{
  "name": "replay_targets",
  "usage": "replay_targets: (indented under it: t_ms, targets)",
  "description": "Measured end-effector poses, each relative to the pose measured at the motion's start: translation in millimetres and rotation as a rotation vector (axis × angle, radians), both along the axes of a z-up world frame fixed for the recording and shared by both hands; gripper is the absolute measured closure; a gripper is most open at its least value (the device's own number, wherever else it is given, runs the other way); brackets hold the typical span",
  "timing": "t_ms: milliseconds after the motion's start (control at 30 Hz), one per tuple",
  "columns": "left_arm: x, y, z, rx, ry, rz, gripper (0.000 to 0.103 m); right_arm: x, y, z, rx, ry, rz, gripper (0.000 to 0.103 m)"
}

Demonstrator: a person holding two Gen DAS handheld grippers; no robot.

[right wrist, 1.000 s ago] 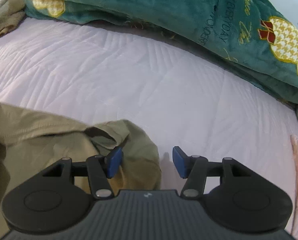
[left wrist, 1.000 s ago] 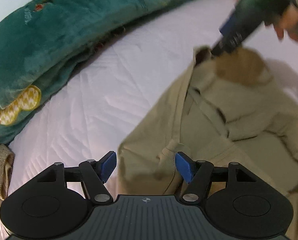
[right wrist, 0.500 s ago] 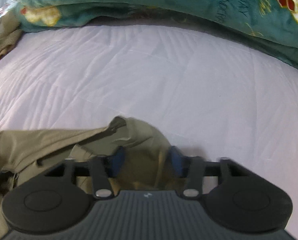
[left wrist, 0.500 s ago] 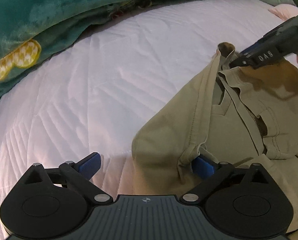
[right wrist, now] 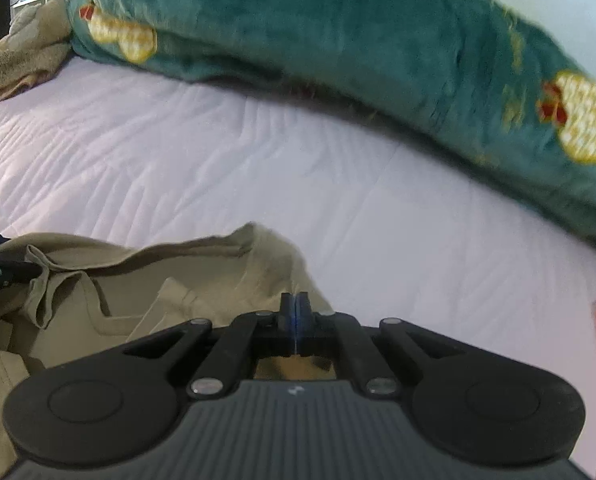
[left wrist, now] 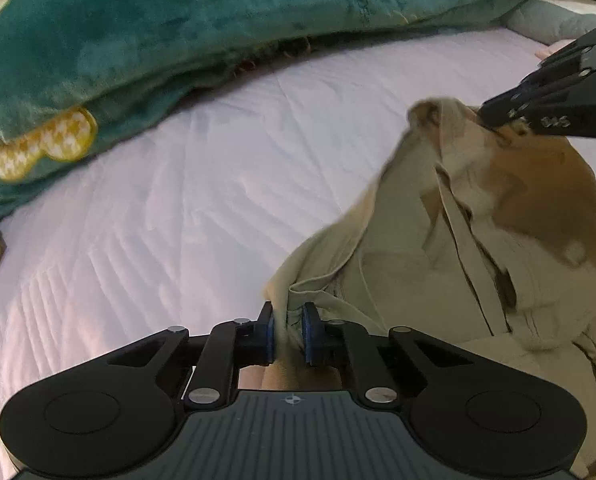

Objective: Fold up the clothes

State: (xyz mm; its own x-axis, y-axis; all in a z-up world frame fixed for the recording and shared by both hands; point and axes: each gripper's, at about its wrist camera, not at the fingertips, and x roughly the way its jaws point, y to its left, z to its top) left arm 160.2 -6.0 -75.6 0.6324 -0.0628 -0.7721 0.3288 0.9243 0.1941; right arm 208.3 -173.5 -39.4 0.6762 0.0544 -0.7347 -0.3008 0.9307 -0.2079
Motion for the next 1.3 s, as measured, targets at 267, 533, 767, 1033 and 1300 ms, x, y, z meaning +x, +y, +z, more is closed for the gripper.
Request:
replay_targets:
  t_ms: [267, 533, 767, 1033, 1300]
  targets:
    - [28.4, -4.3, 8.9, 0.11, -0.028, -0.043, 0.09, 2.0, -7.9, 6.9, 0.014, -0.017, -0.039, 0.102]
    - [76.4, -10.3, 20.4, 0.167, -0.076, -0.015, 0.089, 2.8, -25.6, 3.6, 0.047, -0.04, -0.106, 0.102]
    - [154.8, -2.8, 47.9, 0.259, -0.171, 0.073, 0.088, 0.0, -49.6, 13.1, 0.113, -0.078, -0.17, 0.101]
    - [217.5, 20.8, 55.9, 0.375, -0.22, 0.246, 0.085, -35.1, -35.2, 22.3, 0.253, -0.04, -0.092, 0.096]
    - [84.1, 67.1, 96.7, -0.015, -0.058, 0.154, 0.074, -124.5, 6.0, 31.7, 0.5, 0.158, -0.041, 0.087]
